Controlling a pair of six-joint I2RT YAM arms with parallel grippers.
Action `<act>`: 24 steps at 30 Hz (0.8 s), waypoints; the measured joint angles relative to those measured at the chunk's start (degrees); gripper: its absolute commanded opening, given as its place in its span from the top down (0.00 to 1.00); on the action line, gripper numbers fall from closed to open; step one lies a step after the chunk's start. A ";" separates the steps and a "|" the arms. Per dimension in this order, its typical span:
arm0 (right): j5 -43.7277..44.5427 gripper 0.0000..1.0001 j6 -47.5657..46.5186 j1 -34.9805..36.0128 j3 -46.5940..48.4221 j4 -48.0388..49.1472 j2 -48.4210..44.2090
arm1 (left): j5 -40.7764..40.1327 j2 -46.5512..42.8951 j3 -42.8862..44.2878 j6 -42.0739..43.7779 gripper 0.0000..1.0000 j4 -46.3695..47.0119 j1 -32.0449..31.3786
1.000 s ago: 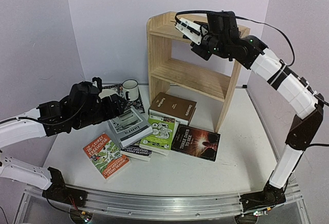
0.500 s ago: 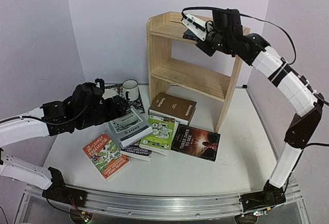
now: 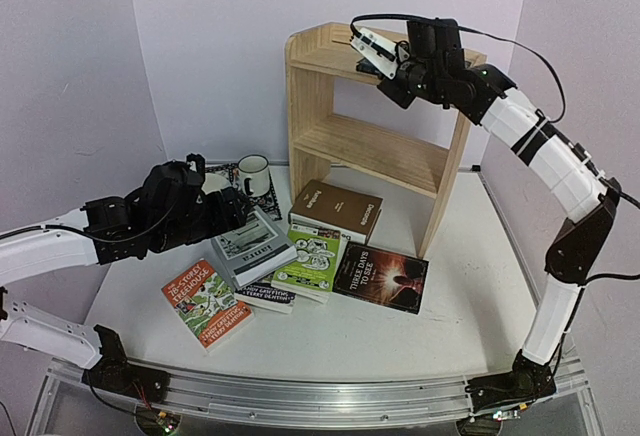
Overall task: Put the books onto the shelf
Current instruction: Adjust the book on the shelf.
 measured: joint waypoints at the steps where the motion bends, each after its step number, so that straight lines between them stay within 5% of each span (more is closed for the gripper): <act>1: 0.00 0.79 0.06 -0.12 0.16 -0.01 0.20 | -0.09 0.00 0.02 0.00 0.19 0.00 0.00; 24: 2.19 0.79 3.54 -3.23 3.82 -0.50 2.06 | -0.31 1.84 1.38 1.21 0.19 0.03 0.00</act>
